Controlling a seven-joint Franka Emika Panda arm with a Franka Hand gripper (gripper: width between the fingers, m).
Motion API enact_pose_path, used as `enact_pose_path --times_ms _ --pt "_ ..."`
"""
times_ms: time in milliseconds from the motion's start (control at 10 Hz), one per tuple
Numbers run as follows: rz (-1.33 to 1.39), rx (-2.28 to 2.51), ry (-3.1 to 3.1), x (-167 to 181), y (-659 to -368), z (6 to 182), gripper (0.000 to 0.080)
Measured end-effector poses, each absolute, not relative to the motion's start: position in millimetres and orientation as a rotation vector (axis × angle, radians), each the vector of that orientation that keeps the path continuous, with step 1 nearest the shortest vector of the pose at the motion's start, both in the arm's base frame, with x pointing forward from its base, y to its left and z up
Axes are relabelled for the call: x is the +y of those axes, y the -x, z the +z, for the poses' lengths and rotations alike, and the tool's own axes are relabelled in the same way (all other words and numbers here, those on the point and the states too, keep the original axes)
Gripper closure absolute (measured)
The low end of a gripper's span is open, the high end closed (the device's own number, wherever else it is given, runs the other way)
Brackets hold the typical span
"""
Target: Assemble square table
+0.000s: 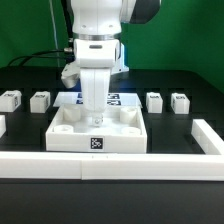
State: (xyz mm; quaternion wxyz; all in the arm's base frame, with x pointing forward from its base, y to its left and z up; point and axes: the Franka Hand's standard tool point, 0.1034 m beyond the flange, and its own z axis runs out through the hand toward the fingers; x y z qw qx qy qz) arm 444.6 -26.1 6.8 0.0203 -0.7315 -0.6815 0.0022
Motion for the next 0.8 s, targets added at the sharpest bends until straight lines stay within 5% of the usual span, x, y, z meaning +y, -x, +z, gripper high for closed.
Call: enact_pose_path --times_ms 200,300,400,600,800 --pt "0.009 -2.112 2.271 -27.2 -444.5 6.8 0.0176" --pt "0.009 -2.111 2.271 -27.2 -444.4 6.7 0.0347" --pt "0.009 -2.111 2.271 -27.3 -444.4 6.6 0.0347" --pt "0.01 -2.111 2.271 -27.4 -444.4 6.6 0.0697" --pt "-0.001 -2.115 2.275 -27.3 -446.4 7.5 0.0746"
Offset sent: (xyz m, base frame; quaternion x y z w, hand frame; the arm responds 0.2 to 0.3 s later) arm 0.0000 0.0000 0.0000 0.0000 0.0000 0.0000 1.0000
